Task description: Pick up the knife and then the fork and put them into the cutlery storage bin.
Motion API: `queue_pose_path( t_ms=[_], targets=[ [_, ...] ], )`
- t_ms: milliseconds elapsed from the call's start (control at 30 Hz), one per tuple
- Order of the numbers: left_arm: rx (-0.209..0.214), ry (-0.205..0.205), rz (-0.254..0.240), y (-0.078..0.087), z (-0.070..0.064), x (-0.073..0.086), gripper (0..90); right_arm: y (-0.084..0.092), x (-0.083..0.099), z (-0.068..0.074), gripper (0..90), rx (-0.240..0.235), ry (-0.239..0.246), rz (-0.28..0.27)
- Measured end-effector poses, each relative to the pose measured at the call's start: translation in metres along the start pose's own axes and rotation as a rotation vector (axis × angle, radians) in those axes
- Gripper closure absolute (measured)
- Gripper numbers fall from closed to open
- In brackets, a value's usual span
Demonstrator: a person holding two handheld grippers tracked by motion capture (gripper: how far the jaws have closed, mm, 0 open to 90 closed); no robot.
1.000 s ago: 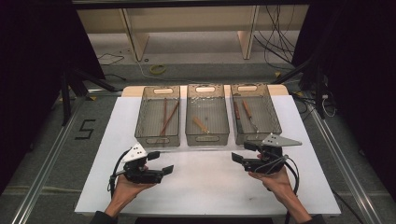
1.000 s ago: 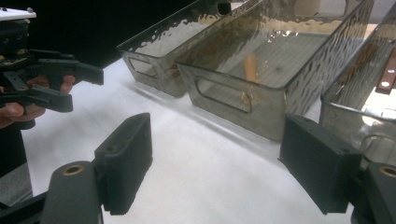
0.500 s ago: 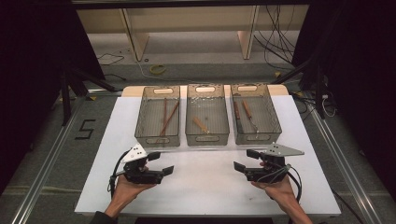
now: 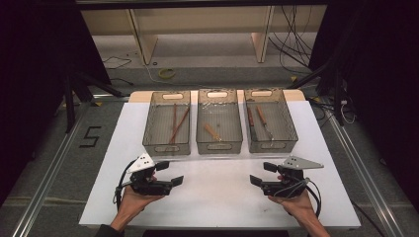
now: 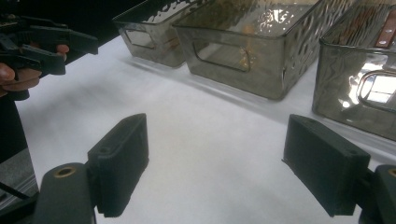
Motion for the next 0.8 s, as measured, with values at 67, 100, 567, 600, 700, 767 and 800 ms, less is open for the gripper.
queue_pose_path(
  t_ms=[67,100,567,600,700,767,800],
  targets=[
    [0.0,0.0,0.001,-0.0001,0.0,0.0,17.1,0.0,0.0,-0.0002,22.2,0.002,-0.003,0.0],
    [-0.001,-0.001,0.001,-0.0001,-0.0001,0.0,17.1,0.0,0.0,-0.0004,22.0,0.002,-0.003,0.0],
    [-0.003,0.001,0.0,-0.0004,0.0003,0.0001,17.1,0.0006,-0.0012,-0.0012,20.1,0.012,-0.003,-0.012],
    [-0.003,0.001,0.0,-0.0005,0.0004,0.0001,17.1,0.0006,-0.0013,-0.0012,19.7,0.014,-0.003,-0.012],
    [-0.002,0.002,0.0,-0.0009,0.0005,0.0003,17.1,0.0002,-0.0014,-0.0016,18.9,0.014,-0.004,-0.011],
    [-0.002,0.002,0.002,-0.0012,0.0007,0.0004,17.1,0.0001,-0.0014,-0.002,18.5,0.016,-0.004,-0.01],
    [-0.002,0.002,0.002,-0.0014,0.0008,0.0004,17.1,0.0001,-0.0015,-0.0026,18.2,0.017,-0.004,-0.009]
  ],
)
Point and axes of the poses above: each handheld gripper's, and its own axes: y roughly backward along the jaws, x roughly out of its underside, z roughly to its left, the point moved 2 cm from there along -y, roughly forward along the jaws, and after that the axes turned 6 degrees about z, right-handed, at the moved point
